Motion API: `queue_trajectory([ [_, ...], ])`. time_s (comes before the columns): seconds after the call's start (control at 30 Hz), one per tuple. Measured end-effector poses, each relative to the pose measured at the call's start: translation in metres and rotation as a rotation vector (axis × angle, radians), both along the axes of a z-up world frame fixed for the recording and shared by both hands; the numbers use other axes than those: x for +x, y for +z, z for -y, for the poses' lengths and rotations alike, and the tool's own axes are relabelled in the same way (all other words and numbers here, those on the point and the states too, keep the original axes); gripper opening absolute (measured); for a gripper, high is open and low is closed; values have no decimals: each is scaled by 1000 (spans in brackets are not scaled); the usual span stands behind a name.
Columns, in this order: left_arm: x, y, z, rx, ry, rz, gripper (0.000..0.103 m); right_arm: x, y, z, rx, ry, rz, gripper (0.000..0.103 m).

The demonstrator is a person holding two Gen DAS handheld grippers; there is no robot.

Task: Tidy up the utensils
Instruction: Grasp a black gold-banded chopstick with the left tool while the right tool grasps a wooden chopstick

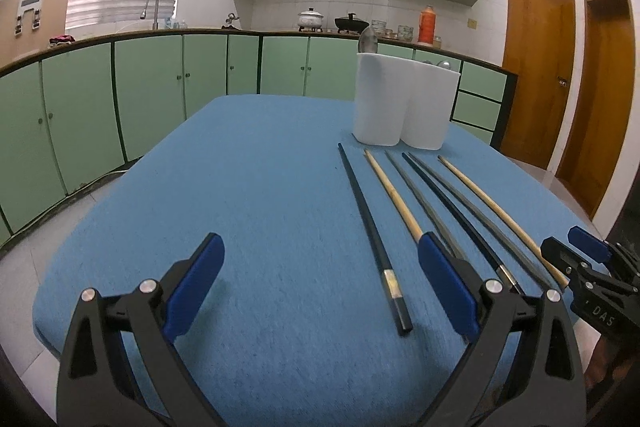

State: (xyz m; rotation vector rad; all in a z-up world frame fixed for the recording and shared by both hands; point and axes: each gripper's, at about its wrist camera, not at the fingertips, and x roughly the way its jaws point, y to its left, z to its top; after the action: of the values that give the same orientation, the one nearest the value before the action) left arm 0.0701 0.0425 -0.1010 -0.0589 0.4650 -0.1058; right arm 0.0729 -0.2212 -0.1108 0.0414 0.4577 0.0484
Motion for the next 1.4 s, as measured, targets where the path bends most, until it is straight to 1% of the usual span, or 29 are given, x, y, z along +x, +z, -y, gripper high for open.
queue_trajectory([
  [0.1,1,-2,5,4,0,3,94,-3,-3,0,14,2,-3,54],
  [0.17,0,-5,6,7,1,0,91,-4,-5,0,16,3,-9,49],
  [0.23,-1,-8,6,9,2,-8,82,-6,-7,-1,14,0,-8,45],
  [0.4,-2,-13,10,10,3,-17,81,-8,-7,-3,11,1,2,40],
  [0.67,-6,-18,18,42,1,-9,74,-15,-11,-11,-31,8,21,31],
  [0.77,-9,-20,22,52,5,-5,68,-18,-13,-14,-48,7,34,27],
  [0.93,-13,-20,27,53,-13,-3,50,-21,-16,-17,-59,13,50,20],
  [1.1,-16,-21,29,39,-9,-4,43,-22,-17,-19,-65,15,62,17],
  [1.27,-18,-21,32,43,5,-1,39,-22,-17,-20,-61,13,70,16],
  [1.3,-19,-21,32,44,6,-1,36,-23,-17,-20,-61,13,71,15],
  [1.33,-18,-20,31,46,7,-2,30,-22,-17,-20,-60,18,70,10],
  [1.37,-18,-20,31,49,7,-5,27,-22,-17,-21,-59,25,68,7],
  [1.4,-20,-21,32,50,5,-6,20,-22,-17,-22,-62,26,67,7],
])
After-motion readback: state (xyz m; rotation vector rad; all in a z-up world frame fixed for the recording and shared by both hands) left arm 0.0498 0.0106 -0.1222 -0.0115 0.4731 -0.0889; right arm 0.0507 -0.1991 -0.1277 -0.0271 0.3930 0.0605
